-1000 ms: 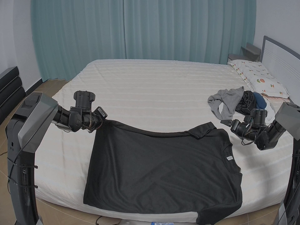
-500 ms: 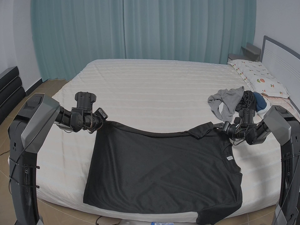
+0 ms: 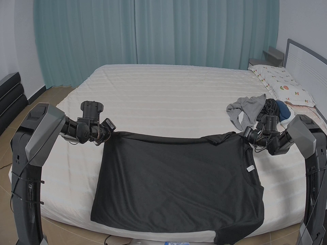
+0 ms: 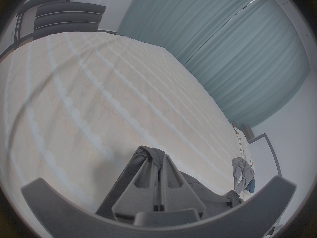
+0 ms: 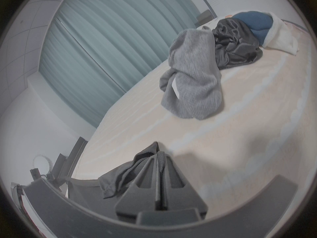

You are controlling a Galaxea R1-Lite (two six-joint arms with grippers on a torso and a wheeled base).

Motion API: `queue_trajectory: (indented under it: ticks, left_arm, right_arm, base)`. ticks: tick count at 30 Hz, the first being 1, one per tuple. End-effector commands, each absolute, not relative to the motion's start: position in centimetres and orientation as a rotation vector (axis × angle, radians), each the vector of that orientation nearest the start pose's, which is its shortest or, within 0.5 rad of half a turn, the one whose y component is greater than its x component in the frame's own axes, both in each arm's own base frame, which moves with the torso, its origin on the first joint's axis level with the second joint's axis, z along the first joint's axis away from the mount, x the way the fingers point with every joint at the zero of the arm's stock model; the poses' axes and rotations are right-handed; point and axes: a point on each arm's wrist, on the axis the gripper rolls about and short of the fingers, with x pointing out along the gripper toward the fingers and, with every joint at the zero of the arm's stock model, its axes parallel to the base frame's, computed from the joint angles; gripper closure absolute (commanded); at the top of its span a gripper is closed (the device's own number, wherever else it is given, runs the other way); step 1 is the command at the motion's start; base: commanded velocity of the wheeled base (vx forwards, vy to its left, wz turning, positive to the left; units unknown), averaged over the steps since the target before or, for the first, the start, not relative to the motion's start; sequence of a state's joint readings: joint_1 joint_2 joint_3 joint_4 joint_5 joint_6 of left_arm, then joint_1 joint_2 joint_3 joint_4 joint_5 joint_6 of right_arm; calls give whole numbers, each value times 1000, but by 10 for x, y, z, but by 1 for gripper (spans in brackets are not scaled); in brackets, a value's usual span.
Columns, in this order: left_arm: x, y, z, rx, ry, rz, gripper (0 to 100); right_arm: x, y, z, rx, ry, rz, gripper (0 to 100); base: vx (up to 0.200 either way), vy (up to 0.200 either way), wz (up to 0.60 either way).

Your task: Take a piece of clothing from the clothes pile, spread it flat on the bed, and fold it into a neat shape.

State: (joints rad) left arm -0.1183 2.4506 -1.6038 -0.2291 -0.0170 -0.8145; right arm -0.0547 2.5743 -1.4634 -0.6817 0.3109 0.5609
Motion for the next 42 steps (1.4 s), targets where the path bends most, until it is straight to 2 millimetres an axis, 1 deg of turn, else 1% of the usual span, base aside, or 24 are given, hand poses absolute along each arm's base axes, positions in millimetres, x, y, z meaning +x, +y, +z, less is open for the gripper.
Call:
queue_trajectory:
  ticks: [1,3,9,12,15,18,19,21,23,26,28,29,30,33,34,35,36,38,39,42]
  left_arm:
    - [492,-53,42,-759,628,136,100]
    - [494,-53,40,-760,628,137,100]
    - [502,-55,23,-759,639,139,100]
    - [506,-57,16,-760,640,138,100]
    - [508,-58,14,-760,639,136,100]
    - [509,-58,9,-762,646,139,100]
    - [509,-58,8,-762,651,141,0]
    - [510,-58,7,-763,662,147,0]
    - [511,-57,8,-762,674,154,0]
    - [510,-55,11,-771,679,165,0]
    - [508,-50,16,-782,680,177,0]
    - [508,-50,16,-782,680,177,0]
    - [505,-46,27,-790,680,187,0]
    - [494,-37,45,-801,689,196,0]
    - [494,-37,46,-801,690,194,0]
    - [484,-33,57,-805,690,199,0]
    - [478,-32,60,-802,697,198,0]
    - [462,-31,66,-806,729,190,0]
    - [458,-31,66,-807,740,187,0]
    - [428,-27,76,-838,789,151,0]
  right_arm:
    - [503,-22,10,646,409,100,100]
    - [506,-22,10,662,395,84,100]
    - [514,-21,-10,661,395,42,100]
    - [518,-20,-12,655,379,33,100]
    - [521,-20,-14,653,371,22,100]
    - [520,-19,-20,651,381,14,100]
    - [520,-18,-21,651,387,16,0]
    - [518,-18,-23,654,396,14,0]
    - [517,-20,-20,660,395,10,0]
    - [515,-24,-8,672,372,11,0]
    - [511,-31,0,701,368,-2,0]
    - [511,-31,0,701,368,-2,0]
    - [505,-33,11,727,368,-5,0]
    - [492,-36,27,773,370,9,0]
    - [491,-36,28,775,371,11,0]
    - [479,-37,40,810,371,25,0]
    - [470,-38,45,826,380,32,0]
    - [451,-38,52,844,411,55,0]
    - [446,-39,53,847,419,60,0]
    - [411,-40,63,865,466,83,0]
  base:
    - [0,0,0]
    - [0,0,0]
    - [0,0,0]
    - [0,0,0]
    - [0,0,0]
    - [0,0,0]
    - [0,0,0]
    - [0,0,0]
    - [0,0,0]
    - [0,0,0]
    - [0,0,0]
    - [0,0,0]
    - [0,0,0]
    - [0,0,0]
    - [0,0,0]
    - [0,0,0]
    - [0,0,0]
    - [0,0,0]
    - [0,0,0]
    - [0,0,0]
